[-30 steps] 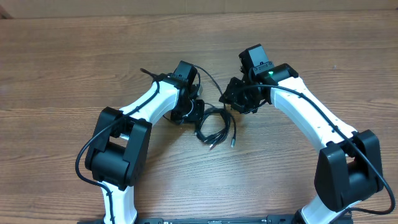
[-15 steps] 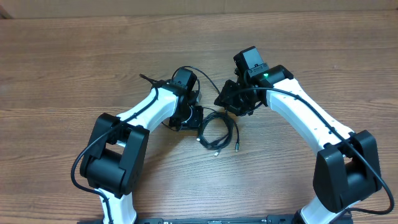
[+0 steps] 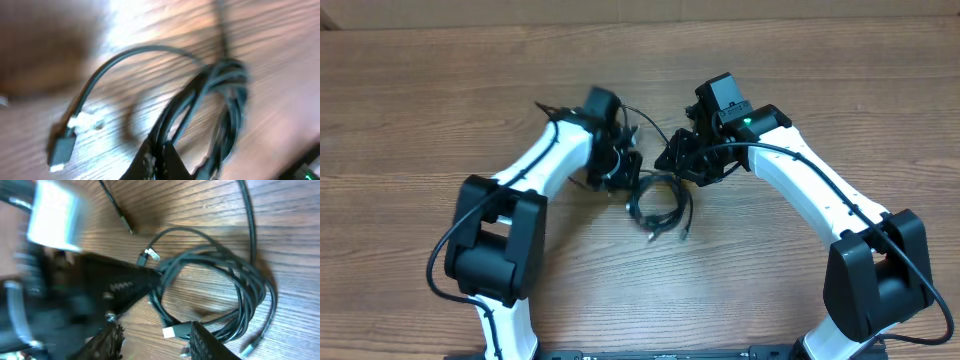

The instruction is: Untangle cables

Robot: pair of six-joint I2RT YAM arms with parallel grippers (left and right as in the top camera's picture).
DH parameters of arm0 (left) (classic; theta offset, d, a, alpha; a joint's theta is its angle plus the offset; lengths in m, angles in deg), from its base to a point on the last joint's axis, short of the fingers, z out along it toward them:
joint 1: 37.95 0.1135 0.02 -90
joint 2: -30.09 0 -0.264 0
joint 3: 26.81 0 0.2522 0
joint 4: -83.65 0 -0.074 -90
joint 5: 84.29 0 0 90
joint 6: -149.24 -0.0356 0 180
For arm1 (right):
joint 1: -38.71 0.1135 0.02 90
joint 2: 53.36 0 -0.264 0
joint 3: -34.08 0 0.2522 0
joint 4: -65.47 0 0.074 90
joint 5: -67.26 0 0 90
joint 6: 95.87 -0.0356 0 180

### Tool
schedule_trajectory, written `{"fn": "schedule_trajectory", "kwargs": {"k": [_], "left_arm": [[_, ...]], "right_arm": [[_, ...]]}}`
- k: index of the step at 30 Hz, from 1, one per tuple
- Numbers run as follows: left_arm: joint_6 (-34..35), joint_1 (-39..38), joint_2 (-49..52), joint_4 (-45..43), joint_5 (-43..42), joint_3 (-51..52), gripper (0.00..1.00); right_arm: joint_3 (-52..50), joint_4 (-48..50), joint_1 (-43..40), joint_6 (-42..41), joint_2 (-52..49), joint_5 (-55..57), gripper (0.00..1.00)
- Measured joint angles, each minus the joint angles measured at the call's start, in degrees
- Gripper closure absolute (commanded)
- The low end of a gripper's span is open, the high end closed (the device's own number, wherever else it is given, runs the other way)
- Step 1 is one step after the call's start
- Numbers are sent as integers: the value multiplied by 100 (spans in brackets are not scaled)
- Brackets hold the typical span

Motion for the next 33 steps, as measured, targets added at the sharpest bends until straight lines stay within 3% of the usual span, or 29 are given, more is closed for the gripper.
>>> {"fn": "schedule_trajectory", "kwargs": {"k": [4, 6, 9, 15, 20, 33], "left_arm": [[-516, 50, -160, -50, -1005, -142, 96], [-466, 37, -164, -584, -1198, 24, 96], [-256, 35, -164, -1213, -1296, 420, 96], [234, 142, -162, -1331, -1419, 664, 96], [258, 142, -164, -1410, -1709, 664, 96], [260, 146, -162, -1419, -1845, 673, 96]], "right_arm": [[0, -11, 0, -94, 0, -17, 58], [-2, -4, 0, -234, 0, -11, 58], [-192, -24, 0, -476, 0, 101, 62], [-273, 101, -2, -754, 0, 354, 63], [-273, 232, 0, -970, -57, 562, 70], [-273, 564, 0, -1019, -605, 437, 71]]}}
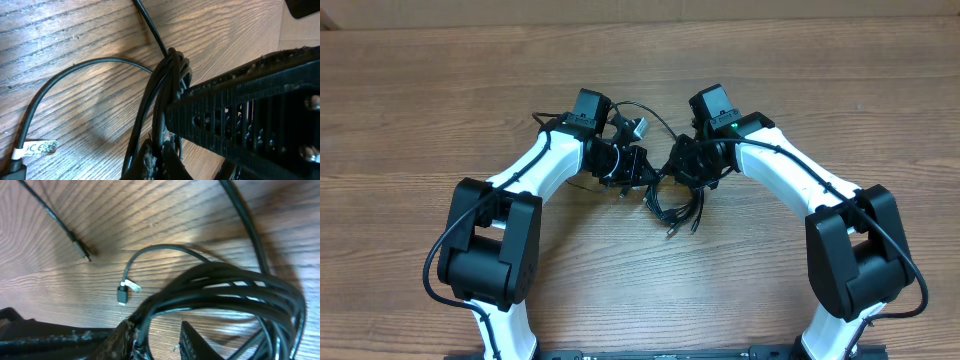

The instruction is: Untangle cables

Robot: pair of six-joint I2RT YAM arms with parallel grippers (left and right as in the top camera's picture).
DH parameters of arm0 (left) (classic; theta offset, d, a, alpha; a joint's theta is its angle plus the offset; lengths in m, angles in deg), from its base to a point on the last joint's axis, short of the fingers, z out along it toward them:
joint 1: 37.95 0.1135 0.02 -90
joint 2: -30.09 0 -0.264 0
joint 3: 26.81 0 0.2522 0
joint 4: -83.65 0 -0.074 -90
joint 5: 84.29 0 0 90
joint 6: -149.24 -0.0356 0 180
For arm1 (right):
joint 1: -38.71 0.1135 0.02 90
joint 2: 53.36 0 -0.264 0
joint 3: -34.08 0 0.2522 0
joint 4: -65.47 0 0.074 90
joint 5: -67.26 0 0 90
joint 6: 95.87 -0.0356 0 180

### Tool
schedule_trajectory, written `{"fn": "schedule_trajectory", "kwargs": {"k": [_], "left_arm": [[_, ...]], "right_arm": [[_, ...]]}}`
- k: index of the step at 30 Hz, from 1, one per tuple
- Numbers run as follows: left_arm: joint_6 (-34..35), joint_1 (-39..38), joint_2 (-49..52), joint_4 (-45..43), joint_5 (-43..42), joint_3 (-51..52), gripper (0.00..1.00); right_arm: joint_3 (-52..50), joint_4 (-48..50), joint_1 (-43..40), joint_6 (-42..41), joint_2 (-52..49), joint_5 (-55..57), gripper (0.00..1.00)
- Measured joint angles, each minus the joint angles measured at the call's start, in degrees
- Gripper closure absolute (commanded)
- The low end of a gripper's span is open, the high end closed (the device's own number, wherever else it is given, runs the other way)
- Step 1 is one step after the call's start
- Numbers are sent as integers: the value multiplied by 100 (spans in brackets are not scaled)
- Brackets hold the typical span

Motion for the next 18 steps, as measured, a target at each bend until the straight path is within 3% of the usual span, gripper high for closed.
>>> {"fn": "schedule_trajectory", "kwargs": {"k": [15, 18], "left_arm": [[0, 22, 0, 35, -2, 81, 96], [0, 22, 0, 17, 0, 81, 96]], "right_arm": [[-2, -205, 155, 118, -192, 114, 70], [-415, 409, 157, 83, -280, 111, 70]]}}
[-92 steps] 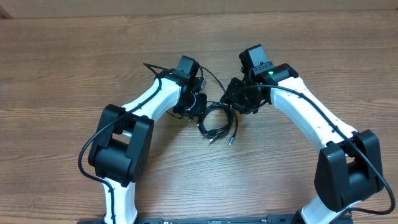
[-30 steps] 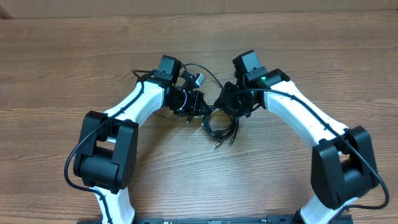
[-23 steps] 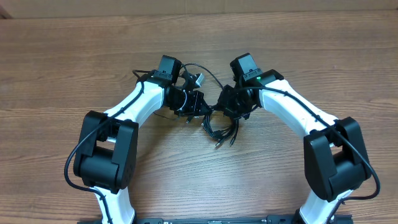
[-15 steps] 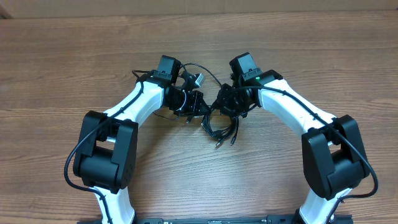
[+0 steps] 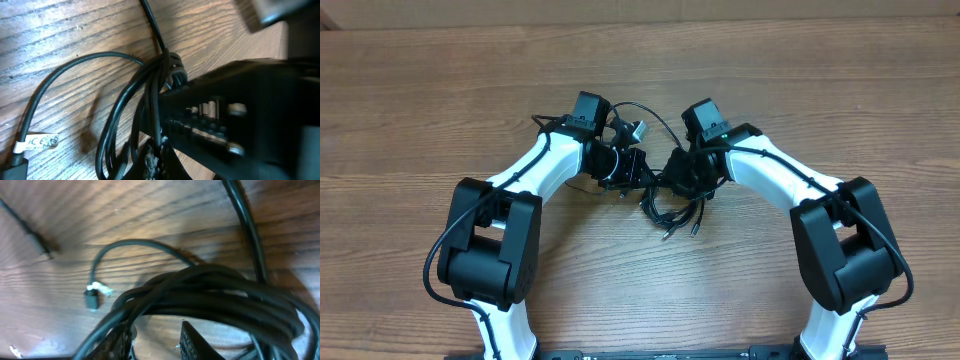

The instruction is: Untangle cables

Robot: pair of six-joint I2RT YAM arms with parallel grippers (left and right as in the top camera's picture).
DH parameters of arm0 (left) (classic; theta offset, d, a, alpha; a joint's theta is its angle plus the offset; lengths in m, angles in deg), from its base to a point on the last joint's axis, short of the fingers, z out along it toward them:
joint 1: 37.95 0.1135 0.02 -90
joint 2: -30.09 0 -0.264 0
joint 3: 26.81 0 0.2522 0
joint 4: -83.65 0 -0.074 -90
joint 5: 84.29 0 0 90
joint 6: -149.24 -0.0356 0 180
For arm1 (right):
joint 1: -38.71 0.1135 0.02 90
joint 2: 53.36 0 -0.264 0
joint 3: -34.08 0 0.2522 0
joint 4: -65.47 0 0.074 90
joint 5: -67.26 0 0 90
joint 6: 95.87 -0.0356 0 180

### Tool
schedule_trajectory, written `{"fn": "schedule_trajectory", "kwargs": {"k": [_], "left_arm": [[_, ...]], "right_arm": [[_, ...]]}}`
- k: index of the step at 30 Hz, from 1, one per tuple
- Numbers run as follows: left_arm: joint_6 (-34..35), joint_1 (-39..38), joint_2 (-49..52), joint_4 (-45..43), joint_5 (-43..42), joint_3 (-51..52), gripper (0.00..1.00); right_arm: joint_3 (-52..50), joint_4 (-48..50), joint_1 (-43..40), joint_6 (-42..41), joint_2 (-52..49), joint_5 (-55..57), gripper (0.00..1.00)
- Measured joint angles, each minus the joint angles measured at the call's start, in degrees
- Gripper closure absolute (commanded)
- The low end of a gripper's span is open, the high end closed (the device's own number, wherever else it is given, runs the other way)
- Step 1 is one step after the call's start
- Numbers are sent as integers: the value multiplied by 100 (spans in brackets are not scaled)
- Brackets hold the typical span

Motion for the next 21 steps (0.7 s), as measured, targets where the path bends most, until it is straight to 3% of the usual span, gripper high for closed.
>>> {"fn": "schedule_trajectory", "kwargs": {"k": [4, 8, 15, 19, 20, 21], "left_arm": [[0, 0, 0, 2, -7, 0, 96], [0, 9, 0, -13, -20, 0, 96], [0, 59, 0, -20, -15, 0, 96], [0, 83, 0, -17, 4, 0, 96], [0, 94, -2, -20, 31, -2, 96], [9, 101, -2, -33, 101, -2, 96]], "right_arm": [[-101, 79, -2, -7, -122, -2, 75], [-140, 723, -9, 109, -164, -420, 69], [-149, 855, -20, 79, -175, -514, 73], [-181, 1038, -133, 48, -208, -855, 61], [-192, 1078, -149, 57, -223, -890, 62], [-212, 1408, -94, -103, -358, -778, 70]]}}
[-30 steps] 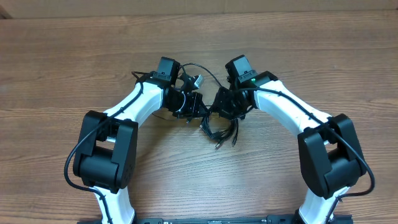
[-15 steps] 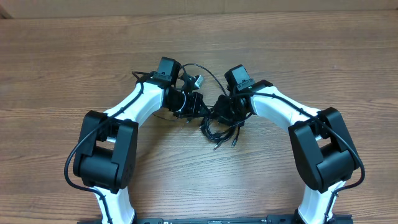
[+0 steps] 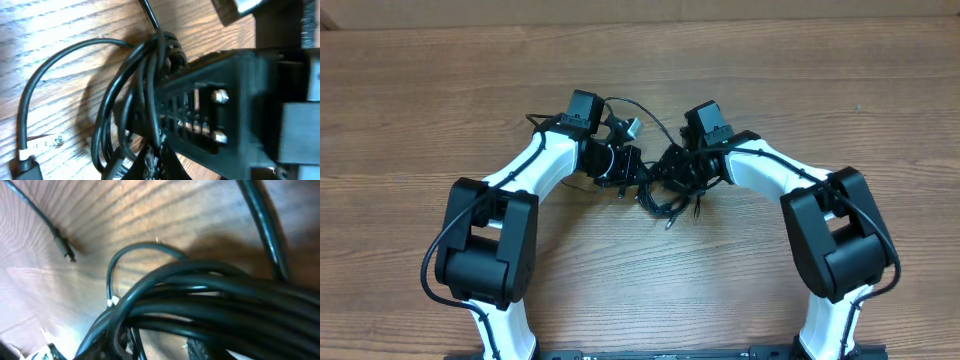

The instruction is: Untangle cables

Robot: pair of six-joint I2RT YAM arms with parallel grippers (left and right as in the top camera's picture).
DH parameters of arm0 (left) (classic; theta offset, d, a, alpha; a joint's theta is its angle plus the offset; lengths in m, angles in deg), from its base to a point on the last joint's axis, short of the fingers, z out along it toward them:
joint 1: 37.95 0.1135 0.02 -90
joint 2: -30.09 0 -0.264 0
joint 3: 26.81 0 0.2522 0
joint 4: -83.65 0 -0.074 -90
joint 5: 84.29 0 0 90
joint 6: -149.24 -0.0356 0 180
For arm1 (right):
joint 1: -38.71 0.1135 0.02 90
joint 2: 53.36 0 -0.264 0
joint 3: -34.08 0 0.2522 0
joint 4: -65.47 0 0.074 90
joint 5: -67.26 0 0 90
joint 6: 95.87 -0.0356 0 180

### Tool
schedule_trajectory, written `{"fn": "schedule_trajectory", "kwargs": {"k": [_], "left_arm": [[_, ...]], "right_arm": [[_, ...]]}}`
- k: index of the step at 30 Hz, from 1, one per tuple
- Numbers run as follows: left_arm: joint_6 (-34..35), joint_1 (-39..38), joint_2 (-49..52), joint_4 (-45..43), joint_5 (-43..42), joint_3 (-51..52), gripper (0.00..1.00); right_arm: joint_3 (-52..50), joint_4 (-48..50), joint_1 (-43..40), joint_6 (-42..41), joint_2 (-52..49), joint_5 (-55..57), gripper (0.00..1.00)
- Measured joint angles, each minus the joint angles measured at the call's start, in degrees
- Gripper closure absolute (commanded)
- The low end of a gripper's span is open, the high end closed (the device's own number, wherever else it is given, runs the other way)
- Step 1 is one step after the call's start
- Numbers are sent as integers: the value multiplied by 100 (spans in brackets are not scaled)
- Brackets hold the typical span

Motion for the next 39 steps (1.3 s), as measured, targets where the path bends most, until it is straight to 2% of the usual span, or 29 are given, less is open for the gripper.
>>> {"fn": "schedule_trajectory", "kwargs": {"k": [3, 5, 9, 12, 14, 19, 21, 25, 31, 33, 34, 36, 39], "left_arm": [[15, 70, 0, 50, 186, -2, 96], [28, 81, 0, 94, 219, 2, 96], [35, 44, 0, 111, 168, 4, 96], [35, -33, 0, 157, 48, 4, 96], [144, -98, 0, 166, 4, 4, 96], [498, -92, 0, 149, 264, 2, 96], [570, -94, 0, 142, 358, 2, 96], [570, -94, 0, 144, 400, 2, 96], [-195, -94, 0, 116, -177, 2, 96], [-345, -96, 0, 118, -326, 2, 96], [-374, -96, 0, 120, -367, 2, 96], [-417, -96, 0, 111, -417, 2, 96], [-542, -94, 0, 20, -623, 2, 96]], "right_arm": [[13, 376, 155, -201, -179, -33, 90], [24, 433, 273, -330, -256, -31, 96], [87, 105, 310, -280, -269, -48, 96], [151, -754, 208, -26, -118, 50, 96], [109, -1401, -74, 289, 509, 457, 96], [291, -1856, -452, 1049, 1991, 1287, 96], [494, -1840, -437, 1344, 2212, 1661, 96], [507, -1237, -566, 1182, 2240, 1829, 95], [577, -857, -713, 1069, 1325, 2149, 95], [577, -892, -772, 1058, 955, 2190, 76], [575, -944, -822, 1064, 887, 2175, 58], [590, -1071, -905, 1235, 890, 1875, 48], [614, -1869, -1034, 1694, 911, 879, 45]]}}
